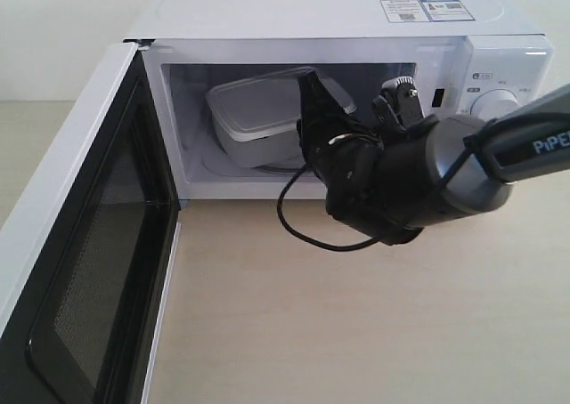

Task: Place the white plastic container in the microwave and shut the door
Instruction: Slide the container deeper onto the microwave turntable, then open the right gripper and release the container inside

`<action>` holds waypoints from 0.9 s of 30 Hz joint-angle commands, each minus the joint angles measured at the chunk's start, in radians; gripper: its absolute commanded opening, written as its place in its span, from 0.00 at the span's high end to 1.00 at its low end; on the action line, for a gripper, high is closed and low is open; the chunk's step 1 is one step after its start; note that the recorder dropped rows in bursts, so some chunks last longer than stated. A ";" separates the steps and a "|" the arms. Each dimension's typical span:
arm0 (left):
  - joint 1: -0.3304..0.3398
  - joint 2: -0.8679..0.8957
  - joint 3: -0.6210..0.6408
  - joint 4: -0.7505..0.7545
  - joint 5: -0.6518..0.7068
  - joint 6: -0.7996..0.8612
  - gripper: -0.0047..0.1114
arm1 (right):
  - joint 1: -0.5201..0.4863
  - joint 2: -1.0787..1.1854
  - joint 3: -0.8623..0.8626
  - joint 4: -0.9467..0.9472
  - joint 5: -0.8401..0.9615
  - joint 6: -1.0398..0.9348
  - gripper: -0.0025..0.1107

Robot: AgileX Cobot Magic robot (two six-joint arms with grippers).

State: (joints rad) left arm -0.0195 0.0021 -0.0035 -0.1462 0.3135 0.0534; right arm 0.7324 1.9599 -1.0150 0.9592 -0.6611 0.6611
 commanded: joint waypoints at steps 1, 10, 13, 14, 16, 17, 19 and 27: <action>-0.002 -0.002 0.004 0.005 -0.008 0.001 0.92 | -0.003 -0.073 0.096 -0.005 0.059 -0.014 0.72; -0.002 -0.002 0.004 0.005 -0.008 0.001 0.92 | -0.003 -0.234 0.195 -0.910 0.252 -0.211 0.98; -0.002 -0.002 0.004 0.005 -0.008 0.001 0.92 | -0.003 -0.212 0.195 -0.945 0.216 -0.408 0.98; -0.002 -0.002 0.004 0.005 -0.008 0.001 0.92 | -0.003 -0.199 0.195 -0.945 0.192 -0.455 0.98; -0.002 -0.002 0.004 0.005 -0.008 0.001 0.92 | -0.003 -0.149 0.172 -0.913 0.150 -0.479 0.98; -0.002 -0.002 0.004 0.005 -0.008 0.001 0.92 | -0.005 -0.108 0.142 -0.872 0.151 -0.515 0.98; -0.002 -0.002 0.004 0.005 -0.008 0.001 0.92 | -0.005 -0.053 0.092 -0.821 0.147 -0.559 0.98; -0.002 -0.002 0.004 0.005 -0.008 0.001 0.92 | -0.005 0.093 -0.067 -0.749 0.170 -0.586 0.98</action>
State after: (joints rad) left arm -0.0195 0.0021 -0.0035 -0.1462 0.3135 0.0534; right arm 0.7324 2.0184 -1.0482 0.1600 -0.4921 0.1037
